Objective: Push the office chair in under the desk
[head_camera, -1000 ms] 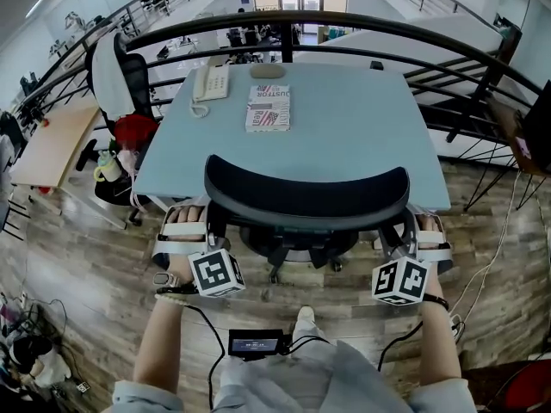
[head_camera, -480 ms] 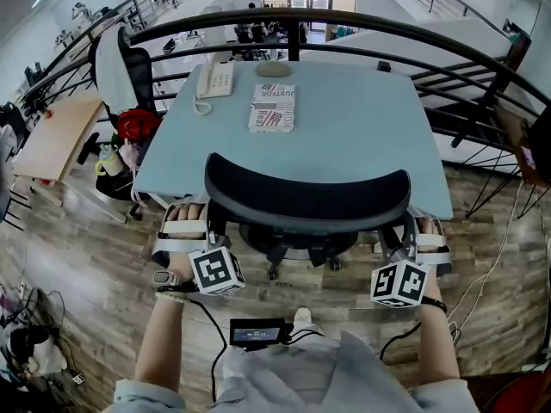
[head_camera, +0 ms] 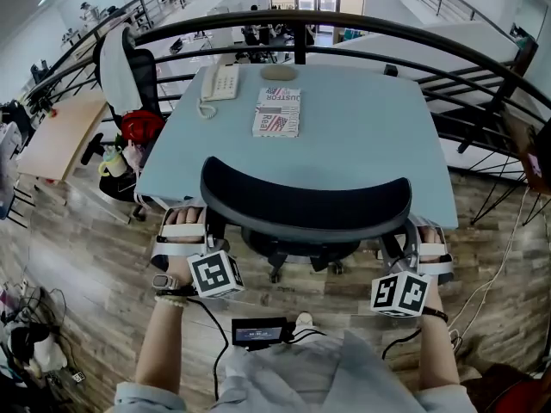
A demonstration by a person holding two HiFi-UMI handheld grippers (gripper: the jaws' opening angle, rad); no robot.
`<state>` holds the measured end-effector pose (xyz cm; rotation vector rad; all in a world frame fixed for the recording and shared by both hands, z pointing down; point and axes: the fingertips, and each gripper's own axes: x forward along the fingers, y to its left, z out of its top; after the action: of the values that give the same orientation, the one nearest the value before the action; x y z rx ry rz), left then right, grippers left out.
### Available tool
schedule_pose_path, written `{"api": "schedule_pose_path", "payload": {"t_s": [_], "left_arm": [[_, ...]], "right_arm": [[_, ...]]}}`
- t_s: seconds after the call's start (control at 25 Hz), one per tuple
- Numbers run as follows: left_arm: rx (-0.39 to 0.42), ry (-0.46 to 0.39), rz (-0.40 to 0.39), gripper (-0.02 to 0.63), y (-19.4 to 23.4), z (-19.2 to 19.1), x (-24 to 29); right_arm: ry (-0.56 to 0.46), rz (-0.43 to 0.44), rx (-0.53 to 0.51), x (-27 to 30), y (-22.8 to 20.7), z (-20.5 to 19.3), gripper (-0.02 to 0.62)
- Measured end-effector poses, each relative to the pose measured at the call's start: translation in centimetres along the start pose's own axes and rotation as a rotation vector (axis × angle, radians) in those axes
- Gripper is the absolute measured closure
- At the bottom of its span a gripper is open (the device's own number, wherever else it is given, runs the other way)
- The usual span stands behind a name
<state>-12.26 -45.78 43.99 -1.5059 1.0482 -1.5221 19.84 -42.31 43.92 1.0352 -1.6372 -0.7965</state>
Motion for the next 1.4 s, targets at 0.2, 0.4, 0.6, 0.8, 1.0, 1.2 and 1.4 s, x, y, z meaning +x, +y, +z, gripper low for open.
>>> {"api": "schedule_pose_path", "payload": {"t_s": [0.2, 0.4, 0.6, 0.8, 1.0, 1.2, 1.4], "left_arm": [[-0.007, 0.008, -0.008, 0.422, -0.1, -0.1, 0.1], [0.004, 0.008, 0.017, 0.422, -0.6, -0.1, 0.5], [-0.012, -0.013, 0.024, 0.419, -0.5, 0.2, 0.2], [-0.098, -0.049, 0.002, 0.415, -0.6, 0.3, 0.1], [-0.206, -0.107, -0.055, 0.353, -0.6, 0.6, -0.7], [-0.248, -0.128, -0.055, 0.353, -0.8, 0.1, -2.8], [-0.342, -0.183, -0.001, 0.354, 0.4, 0.7, -5.8]], "right_arm": [[-0.002, 0.004, -0.003, 0.2, 0.1, -0.1, 0.377], [0.014, 0.013, -0.013, 0.3, 0.6, -0.4, 0.377], [-0.010, 0.038, -0.011, 0.0, 0.5, -0.4, 0.376], [-0.058, 0.081, 0.055, -0.2, 0.7, -0.1, 0.373], [-0.106, 0.161, 0.181, -0.5, 0.6, 0.4, 0.333], [-0.124, 0.193, 0.195, -1.2, 0.6, 0.3, 0.324], [-0.200, 0.176, 0.287, -3.3, -0.7, 1.7, 0.324]]}}
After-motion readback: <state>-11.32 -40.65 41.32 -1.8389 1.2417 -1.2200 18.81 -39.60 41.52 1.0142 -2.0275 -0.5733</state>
